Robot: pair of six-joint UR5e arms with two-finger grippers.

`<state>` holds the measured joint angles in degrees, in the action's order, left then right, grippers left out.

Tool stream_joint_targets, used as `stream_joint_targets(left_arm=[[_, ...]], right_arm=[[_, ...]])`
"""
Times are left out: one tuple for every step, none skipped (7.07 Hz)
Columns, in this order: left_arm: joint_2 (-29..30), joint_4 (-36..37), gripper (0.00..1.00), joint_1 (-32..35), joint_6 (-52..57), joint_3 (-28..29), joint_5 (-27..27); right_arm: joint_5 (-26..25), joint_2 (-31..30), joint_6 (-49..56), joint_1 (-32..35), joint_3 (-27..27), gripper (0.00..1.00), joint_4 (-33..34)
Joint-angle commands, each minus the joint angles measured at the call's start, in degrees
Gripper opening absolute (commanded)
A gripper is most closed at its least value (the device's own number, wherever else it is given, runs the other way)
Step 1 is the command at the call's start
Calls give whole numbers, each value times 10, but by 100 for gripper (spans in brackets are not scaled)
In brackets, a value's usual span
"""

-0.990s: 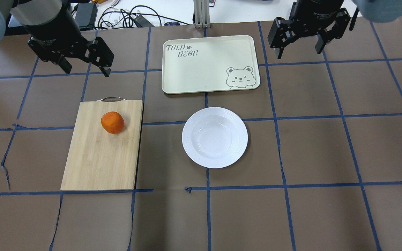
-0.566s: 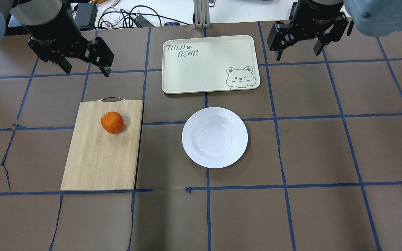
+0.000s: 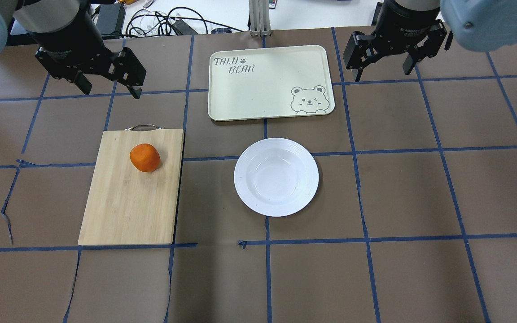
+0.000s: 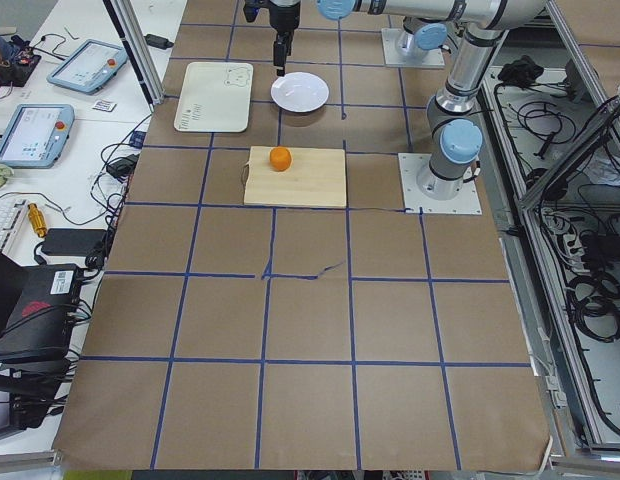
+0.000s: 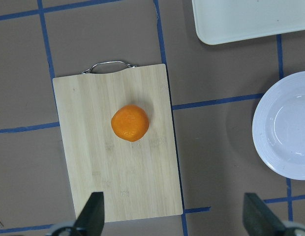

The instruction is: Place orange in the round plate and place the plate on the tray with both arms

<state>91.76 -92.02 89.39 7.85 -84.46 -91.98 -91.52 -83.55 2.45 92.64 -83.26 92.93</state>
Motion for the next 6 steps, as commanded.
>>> stream_joint_targets(left_arm=[[0,-1,100,0,0,0,0],[0,-3,100,0,-1,0,-1],[0,-3,100,0,-1,0,0],[0,-3,100,0,-1,0,-1],[-1,-4,100,0,-1,0,-3],[-1,-4,100,0,0,0,-3]], right_arm=[[0,0,-2,0,-3,100,1],[0,0,-2,0,-4,100,1],[0,0,-2,0,-4,100,1],[0,0,-2,0,-4,100,1],[-1,-1,-3,-1,-4,100,1],[-1,-1,-16,-3,-4,100,1]])
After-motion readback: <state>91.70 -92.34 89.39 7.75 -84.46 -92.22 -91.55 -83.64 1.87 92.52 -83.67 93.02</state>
